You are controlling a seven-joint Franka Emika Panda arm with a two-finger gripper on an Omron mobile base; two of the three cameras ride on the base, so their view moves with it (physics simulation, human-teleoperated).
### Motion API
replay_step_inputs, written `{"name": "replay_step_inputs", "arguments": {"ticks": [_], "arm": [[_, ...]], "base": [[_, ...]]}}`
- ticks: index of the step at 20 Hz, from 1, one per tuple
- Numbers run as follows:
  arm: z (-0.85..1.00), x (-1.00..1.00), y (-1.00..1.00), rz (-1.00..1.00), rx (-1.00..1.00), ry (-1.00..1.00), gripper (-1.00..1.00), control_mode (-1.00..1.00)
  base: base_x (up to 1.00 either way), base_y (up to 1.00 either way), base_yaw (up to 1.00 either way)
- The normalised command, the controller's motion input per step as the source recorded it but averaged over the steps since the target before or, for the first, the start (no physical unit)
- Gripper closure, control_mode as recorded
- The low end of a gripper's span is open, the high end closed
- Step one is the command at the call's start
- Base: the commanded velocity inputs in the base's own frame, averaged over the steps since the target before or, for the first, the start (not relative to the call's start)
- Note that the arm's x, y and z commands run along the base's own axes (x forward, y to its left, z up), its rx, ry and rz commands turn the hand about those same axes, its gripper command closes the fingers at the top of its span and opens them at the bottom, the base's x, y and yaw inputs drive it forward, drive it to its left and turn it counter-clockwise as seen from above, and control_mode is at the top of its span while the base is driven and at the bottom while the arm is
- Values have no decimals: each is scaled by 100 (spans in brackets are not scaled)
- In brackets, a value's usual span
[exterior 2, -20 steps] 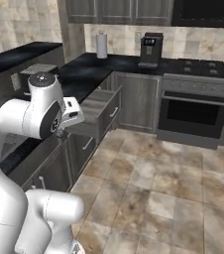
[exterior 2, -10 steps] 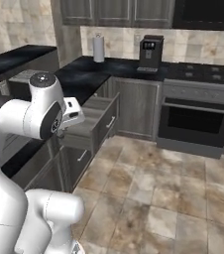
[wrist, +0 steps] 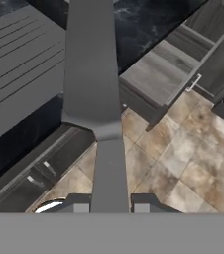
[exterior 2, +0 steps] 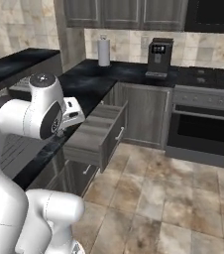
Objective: Pick up the metallic utensils from the counter and place them in the open drawer. Make sure not to pick up any wooden utensils.
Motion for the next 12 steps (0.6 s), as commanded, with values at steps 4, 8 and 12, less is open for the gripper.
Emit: {"name": "replay_step_inputs", "arguments": {"ticks": [4,8,12], "arm": [[0,0,0,0,0,0,100,100],[0,0,0,0,0,0,100,100],[0,0,0,0,0,0,100,100]], "base": [[71,22,0],[84,14,-2],[81,17,-2]]}}
